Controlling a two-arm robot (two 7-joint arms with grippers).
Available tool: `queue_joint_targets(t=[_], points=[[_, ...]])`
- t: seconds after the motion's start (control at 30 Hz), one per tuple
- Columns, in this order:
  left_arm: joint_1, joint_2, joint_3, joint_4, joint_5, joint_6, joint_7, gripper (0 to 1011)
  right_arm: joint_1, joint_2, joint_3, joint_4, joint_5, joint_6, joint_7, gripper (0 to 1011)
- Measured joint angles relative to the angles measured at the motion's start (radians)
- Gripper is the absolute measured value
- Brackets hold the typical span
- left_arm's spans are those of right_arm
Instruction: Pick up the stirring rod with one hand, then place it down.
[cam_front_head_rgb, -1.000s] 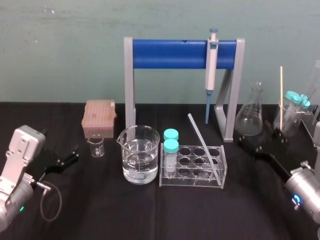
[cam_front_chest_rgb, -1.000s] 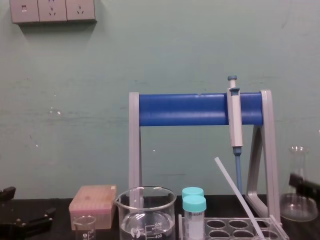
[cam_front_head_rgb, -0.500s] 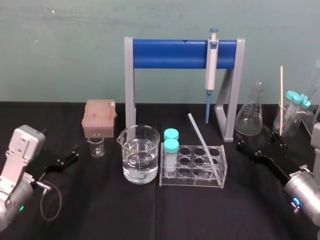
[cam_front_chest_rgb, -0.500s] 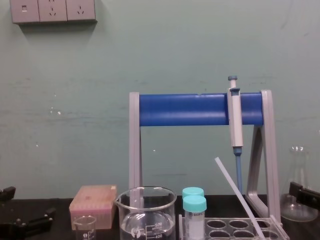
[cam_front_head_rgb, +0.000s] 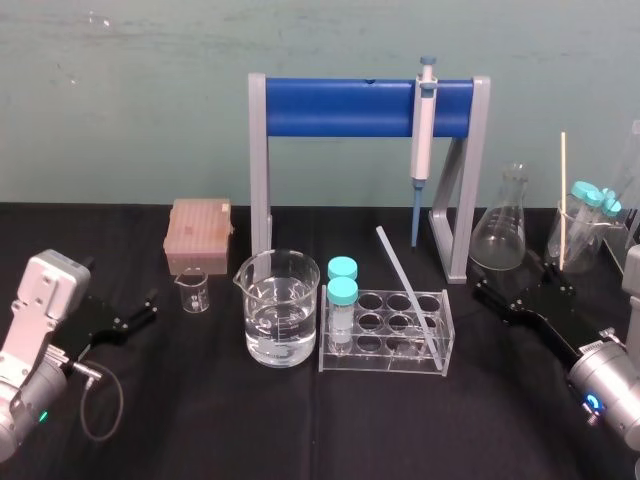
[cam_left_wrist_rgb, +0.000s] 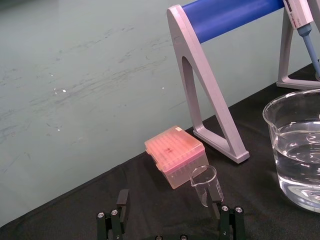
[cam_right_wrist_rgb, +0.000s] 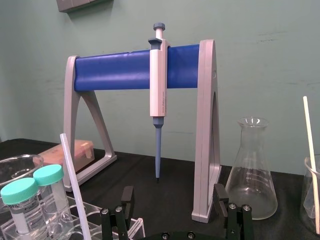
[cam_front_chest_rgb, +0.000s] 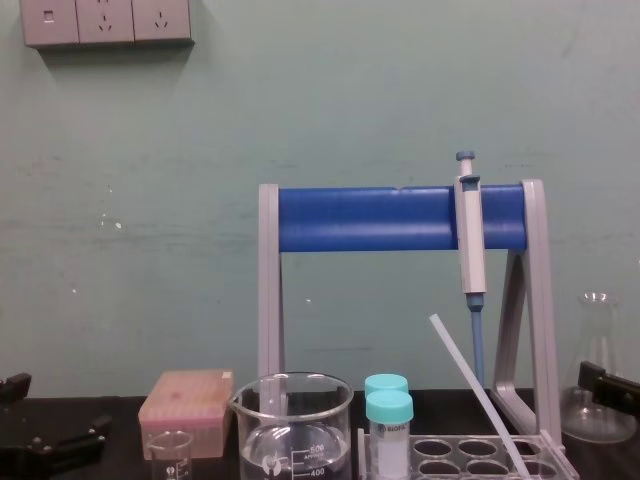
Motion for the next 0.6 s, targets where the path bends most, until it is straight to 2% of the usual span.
queue_joint_targets(t=[0.6], points=[[0.000,0.000,0.000,0.000,0.000,0.000,0.000,1000,0.000,0.000,0.000,0.000,0.000,-0.001,0.001,1003]])
